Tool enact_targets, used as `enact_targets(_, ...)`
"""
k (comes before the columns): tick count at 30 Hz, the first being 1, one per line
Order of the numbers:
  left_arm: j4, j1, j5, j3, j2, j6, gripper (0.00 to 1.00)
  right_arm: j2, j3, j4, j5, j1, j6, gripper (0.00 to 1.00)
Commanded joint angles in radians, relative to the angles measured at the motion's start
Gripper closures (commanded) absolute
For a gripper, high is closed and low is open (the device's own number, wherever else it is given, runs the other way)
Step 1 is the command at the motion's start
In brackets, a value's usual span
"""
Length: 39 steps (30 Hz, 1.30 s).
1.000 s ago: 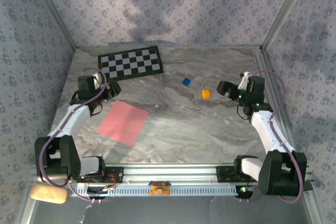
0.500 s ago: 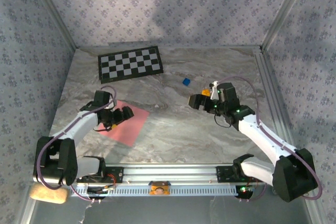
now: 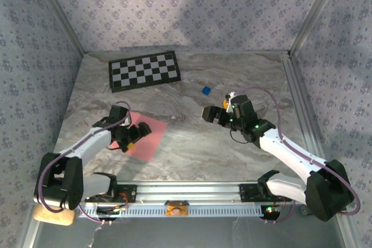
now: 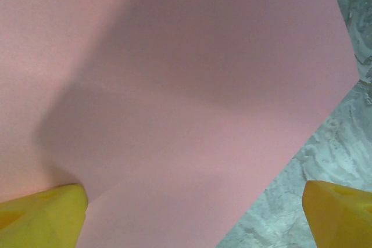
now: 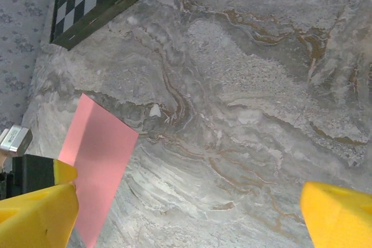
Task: Fold a paper plane with a square sheet of paper (pick it up from the middle)
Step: Move the square sheet of paper to the center of the table.
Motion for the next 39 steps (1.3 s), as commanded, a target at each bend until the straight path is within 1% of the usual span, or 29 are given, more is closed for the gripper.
enact_targets(1,0.04,-0.08,-0.049,-0.028,-0.006,-0.188,0.05,0.009,-0.005,0.008,0.041,0.009,0.034,0.0)
enact_targets(3,0.073,-0.142,-0.083,-0.029,-0.004,-0.281,0.05,0.012,0.002,-0.003,0.055,0.012,0.043,0.0)
enact_targets(6,0.086,-0.239,-0.135,0.001,0.011,-0.366,0.05,0.023,0.01,-0.049,0.131,0.017,0.09,0.0)
enact_targets(8,0.097,-0.287,-0.169,0.02,0.023,-0.417,0.05,0.022,0.007,-0.062,0.153,0.018,0.102,0.0)
enact_targets(10,0.143,-0.316,-0.18,0.025,0.04,-0.469,0.05,0.018,0.011,-0.082,0.176,0.018,0.119,0.0)
enact_targets(12,0.2,-0.349,-0.196,0.038,0.056,-0.497,0.05,0.011,0.01,-0.084,0.177,0.019,0.125,0.0)
enact_targets(14,0.223,-0.377,-0.212,0.076,0.073,-0.483,0.04,0.005,0.012,-0.09,0.183,0.019,0.125,0.0)
enact_targets(16,0.188,-0.391,-0.215,0.137,0.082,-0.39,0.02,-0.005,0.021,-0.11,0.2,0.02,0.125,0.0)
enact_targets(17,0.123,-0.394,-0.237,0.178,0.079,-0.325,0.0,-0.008,0.033,-0.14,0.213,0.018,0.13,0.0)
enact_targets(19,0.019,-0.396,-0.299,0.236,0.055,-0.166,0.0,-0.018,0.049,-0.171,0.214,0.017,0.102,0.0)
enact_targets(21,-0.059,-0.387,-0.362,0.269,0.021,0.005,0.0,-0.038,0.057,-0.192,0.229,0.013,0.114,0.0)
enact_targets(22,-0.074,-0.367,-0.337,0.277,0.008,0.098,0.0,-0.05,0.051,-0.185,0.216,0.009,0.137,0.0)
enact_targets(24,-0.108,-0.311,-0.28,0.28,-0.014,0.206,0.0,-0.082,0.011,-0.079,0.117,-0.008,0.09,0.0)
enact_targets(25,-0.102,-0.28,-0.233,0.27,-0.024,0.245,0.0,-0.091,-0.01,-0.038,0.091,-0.014,0.083,0.0)
enact_targets(26,-0.087,-0.24,-0.183,0.253,-0.032,0.274,0.0,-0.098,-0.025,-0.008,0.066,-0.023,0.103,0.0)
enact_targets(28,-0.056,-0.164,-0.036,0.23,-0.025,0.313,0.0,-0.097,-0.044,0.058,-0.009,-0.044,0.093,0.0)
enact_targets(29,-0.049,-0.13,0.03,0.225,-0.012,0.328,0.0,-0.091,-0.037,0.055,-0.029,-0.046,0.08,0.0)
enact_targets(30,-0.06,-0.107,0.061,0.23,0.011,0.335,0.0,-0.075,-0.018,0.028,-0.038,-0.044,0.064,0.0)
enact_targets(32,-0.088,-0.097,0.084,0.248,0.06,0.363,0.0,-0.038,0.03,-0.035,-0.05,-0.04,0.035,0.01)
enact_targets(34,-0.113,-0.101,0.093,0.267,0.113,0.386,0.01,0.007,0.064,-0.063,-0.08,-0.029,0.007,0.01)
enact_targets(36,-0.132,-0.111,0.084,0.285,0.159,0.401,0.01,0.055,0.091,-0.075,-0.105,-0.013,0.003,0.0)
enact_targets(39,-0.138,-0.128,0.054,0.294,0.204,0.392,0.01,0.101,0.11,-0.081,-0.099,0.007,0.03,0.0)
